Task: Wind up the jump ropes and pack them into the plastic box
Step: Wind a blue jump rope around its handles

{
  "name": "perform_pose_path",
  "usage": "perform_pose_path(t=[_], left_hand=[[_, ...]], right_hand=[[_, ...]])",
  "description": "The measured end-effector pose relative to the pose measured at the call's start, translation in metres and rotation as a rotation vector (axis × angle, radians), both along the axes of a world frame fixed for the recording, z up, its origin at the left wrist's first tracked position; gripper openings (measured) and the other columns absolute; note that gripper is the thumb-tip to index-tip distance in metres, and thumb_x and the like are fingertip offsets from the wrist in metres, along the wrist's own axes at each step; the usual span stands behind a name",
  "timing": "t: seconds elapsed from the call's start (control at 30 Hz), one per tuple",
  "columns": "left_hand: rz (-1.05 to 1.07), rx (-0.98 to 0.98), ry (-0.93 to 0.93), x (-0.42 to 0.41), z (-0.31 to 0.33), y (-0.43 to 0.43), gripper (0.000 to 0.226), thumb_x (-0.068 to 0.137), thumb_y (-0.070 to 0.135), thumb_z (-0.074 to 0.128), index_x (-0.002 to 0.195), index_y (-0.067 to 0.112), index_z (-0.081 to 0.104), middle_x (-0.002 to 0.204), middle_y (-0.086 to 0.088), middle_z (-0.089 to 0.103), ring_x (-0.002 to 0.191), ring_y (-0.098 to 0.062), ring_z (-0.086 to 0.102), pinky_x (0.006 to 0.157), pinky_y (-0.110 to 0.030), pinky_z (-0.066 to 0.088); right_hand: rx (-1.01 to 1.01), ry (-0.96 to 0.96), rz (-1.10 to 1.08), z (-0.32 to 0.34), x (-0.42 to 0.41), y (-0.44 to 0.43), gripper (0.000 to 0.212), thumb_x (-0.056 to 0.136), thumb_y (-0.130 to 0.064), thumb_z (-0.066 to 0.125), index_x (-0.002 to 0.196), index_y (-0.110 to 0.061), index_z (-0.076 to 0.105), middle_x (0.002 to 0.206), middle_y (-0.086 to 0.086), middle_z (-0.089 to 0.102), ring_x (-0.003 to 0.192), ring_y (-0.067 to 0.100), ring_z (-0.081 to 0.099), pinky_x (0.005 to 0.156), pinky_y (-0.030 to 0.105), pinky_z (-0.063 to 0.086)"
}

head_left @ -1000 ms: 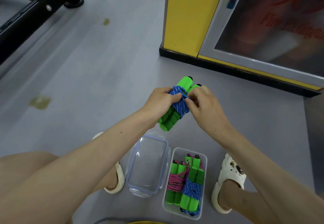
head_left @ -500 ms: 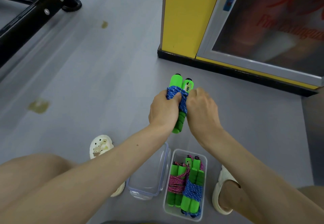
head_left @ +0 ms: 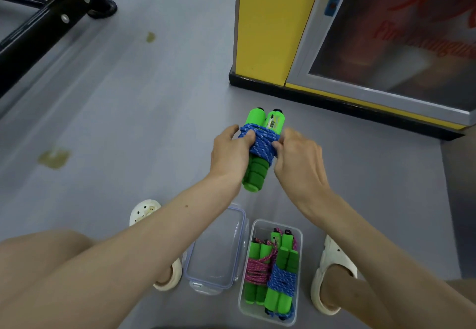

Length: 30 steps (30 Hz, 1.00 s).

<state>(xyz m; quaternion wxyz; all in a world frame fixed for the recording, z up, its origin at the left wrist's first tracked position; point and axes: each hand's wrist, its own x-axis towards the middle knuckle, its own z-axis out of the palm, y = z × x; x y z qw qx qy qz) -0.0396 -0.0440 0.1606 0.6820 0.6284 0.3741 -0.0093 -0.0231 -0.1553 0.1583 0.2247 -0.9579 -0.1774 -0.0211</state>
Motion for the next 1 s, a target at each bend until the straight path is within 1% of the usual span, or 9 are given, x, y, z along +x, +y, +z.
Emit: perform_pose_path(t=[0.1,0.17,0.23,0.37,0.5,0.6,0.7,0.83,1.0], left_hand=[[0.044,-0.138,-0.033,0.004,0.0,0.004,0.027,0.092,0.01,0.058,0.119,0.008,0.061,0.108,-0.015,0.068,0.088,-0.027,0.067,0.077,-0.037,0.057],[0.044,-0.196,-0.033,0.005,0.003,0.007,0.02,0.094,0.01,0.056,0.112,0.007,0.063,0.098,-0.015,0.069,0.076,-0.026,0.067,0.063,-0.031,0.057],[0.042,-0.306,0.0,0.006,0.005,0.012,0.014,0.095,0.011,0.054,0.104,0.007,0.064,0.088,-0.012,0.069,0.067,-0.023,0.066,0.055,-0.027,0.056],[0.032,-0.487,0.065,0.005,0.006,0.016,0.018,0.096,0.017,0.053,0.104,0.004,0.063,0.09,-0.014,0.069,0.071,-0.024,0.067,0.062,-0.031,0.055],[-0.105,-0.196,-0.124,0.007,0.001,0.014,0.025,0.097,0.021,0.054,0.121,0.019,0.057,0.105,-0.008,0.069,0.08,-0.019,0.068,0.059,-0.025,0.053],[-0.202,-0.046,-0.187,0.005,0.003,0.012,0.026,0.097,0.023,0.054,0.122,0.029,0.051,0.1,-0.005,0.064,0.083,-0.017,0.065,0.062,-0.024,0.052],[-0.277,0.015,-0.203,0.001,0.004,0.007,0.026,0.097,0.022,0.052,0.121,0.032,0.05,0.095,-0.003,0.06,0.085,-0.015,0.063,0.07,-0.025,0.052],[-0.272,-0.021,-0.182,-0.001,0.003,0.007,0.028,0.093,0.03,0.059,0.12,0.032,0.051,0.094,0.004,0.064,0.08,-0.009,0.066,0.063,-0.021,0.054],[-0.192,-0.322,-0.086,0.001,0.009,0.012,0.026,0.093,0.024,0.06,0.117,0.013,0.061,0.096,-0.009,0.072,0.068,-0.017,0.07,0.054,-0.025,0.055]], right_hand=[[0.226,-0.07,0.0,-0.007,-0.001,-0.004,0.014,0.091,-0.003,0.053,0.078,-0.004,0.05,0.076,0.016,0.06,0.06,0.025,0.047,0.053,0.028,0.029],[0.311,-0.089,-0.012,-0.01,-0.001,-0.006,0.01,0.088,-0.001,0.054,0.078,0.0,0.054,0.073,0.014,0.062,0.06,0.025,0.053,0.051,0.03,0.037],[0.404,-0.071,-0.047,-0.01,0.0,-0.008,0.008,0.088,-0.001,0.055,0.081,0.0,0.057,0.078,0.012,0.065,0.067,0.025,0.06,0.058,0.036,0.048],[0.581,0.148,-0.147,-0.003,0.005,-0.011,0.01,0.091,-0.005,0.057,0.082,-0.01,0.059,0.089,0.0,0.066,0.084,0.02,0.068,0.078,0.033,0.056],[0.585,0.349,-0.189,0.002,0.018,-0.016,0.018,0.09,-0.024,0.061,0.073,-0.017,0.062,0.076,-0.001,0.068,0.078,0.021,0.068,0.078,0.044,0.056],[0.488,0.475,-0.197,0.006,0.022,-0.016,0.045,0.088,-0.051,0.053,0.076,-0.01,0.067,0.073,0.006,0.069,0.073,0.021,0.068,0.074,0.046,0.056],[0.44,0.447,-0.163,0.01,0.023,-0.018,0.042,0.091,-0.039,0.056,0.077,0.0,0.065,0.07,0.009,0.068,0.062,0.017,0.066,0.07,0.041,0.057],[0.485,0.483,-0.125,0.008,0.021,-0.018,0.033,0.092,-0.027,0.058,0.08,0.003,0.062,0.067,0.004,0.064,0.057,0.006,0.062,0.064,0.025,0.054],[0.544,0.412,-0.043,0.008,0.019,-0.018,0.024,0.092,-0.021,0.057,0.076,-0.003,0.055,0.073,0.009,0.061,0.074,0.029,0.059,0.075,0.046,0.051]])
